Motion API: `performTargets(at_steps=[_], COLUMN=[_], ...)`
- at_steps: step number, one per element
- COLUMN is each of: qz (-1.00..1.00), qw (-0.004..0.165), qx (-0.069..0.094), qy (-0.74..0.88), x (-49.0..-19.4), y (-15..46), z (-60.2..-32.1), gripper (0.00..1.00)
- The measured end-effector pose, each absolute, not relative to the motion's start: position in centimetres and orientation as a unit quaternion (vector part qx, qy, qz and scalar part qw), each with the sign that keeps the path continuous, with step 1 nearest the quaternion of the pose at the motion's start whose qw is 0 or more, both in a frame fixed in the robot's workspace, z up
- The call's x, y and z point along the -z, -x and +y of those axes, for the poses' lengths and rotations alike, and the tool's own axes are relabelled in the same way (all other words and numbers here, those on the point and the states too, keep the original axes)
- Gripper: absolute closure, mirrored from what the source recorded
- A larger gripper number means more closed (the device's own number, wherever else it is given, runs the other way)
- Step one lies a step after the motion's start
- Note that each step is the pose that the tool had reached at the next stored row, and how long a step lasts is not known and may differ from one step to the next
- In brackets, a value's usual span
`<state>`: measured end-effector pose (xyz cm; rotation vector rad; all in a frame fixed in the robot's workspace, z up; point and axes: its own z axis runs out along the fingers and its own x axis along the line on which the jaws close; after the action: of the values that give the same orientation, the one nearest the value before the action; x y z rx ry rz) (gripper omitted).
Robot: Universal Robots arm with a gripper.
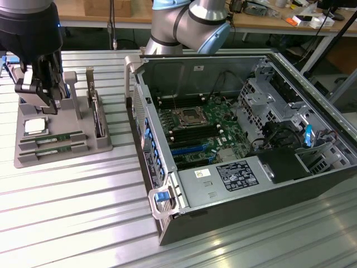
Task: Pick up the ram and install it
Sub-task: 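Pick up the ram and move it above insertion slot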
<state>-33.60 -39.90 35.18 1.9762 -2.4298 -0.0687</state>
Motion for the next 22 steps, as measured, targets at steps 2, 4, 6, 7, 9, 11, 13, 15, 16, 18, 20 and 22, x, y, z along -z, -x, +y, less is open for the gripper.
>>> performTargets(at_steps=[2, 4, 6, 7, 9, 11, 13, 15, 16, 18, 20, 22], qz=[-0.776, -0.776, -0.776, -0.776, -0.776, -0.776, -0.776, -0.776, -0.776, -0.776, -0.776, -0.776], qw=[0.004, 0.004, 0.004, 0.004, 0.004, 0.004, 0.004, 0.004, 0.004, 0.004, 0.004, 0.004], qx=[0.022, 0.022, 0.022, 0.022, 0.022, 0.022, 0.022, 0.022, 0.022, 0.022, 0.022, 0.022], qy=[-0.631, -0.631, -0.631, -0.631, -0.631, -0.631, -0.631, -0.631, -0.631, -0.631, -0.631, -0.631], x=[-35.0, -34.9, -34.7, -34.7, -34.6, -34.5, -34.3, -34.2, -34.1, -34.0, -33.9, -33.8], y=[33.6, 33.6, 33.6, 33.6, 33.6, 33.6, 33.6, 33.6, 33.6, 33.6, 33.6, 33.6], z=[-39.9, -39.9, -39.9, -39.9, -39.9, -39.9, -39.9, -39.9, -39.9, -39.9, -39.9, -39.9], gripper=[0.58, 0.58, 0.58, 0.58, 0.58, 0.58, 0.58, 0.58, 0.58, 0.58, 0.58, 0.58])
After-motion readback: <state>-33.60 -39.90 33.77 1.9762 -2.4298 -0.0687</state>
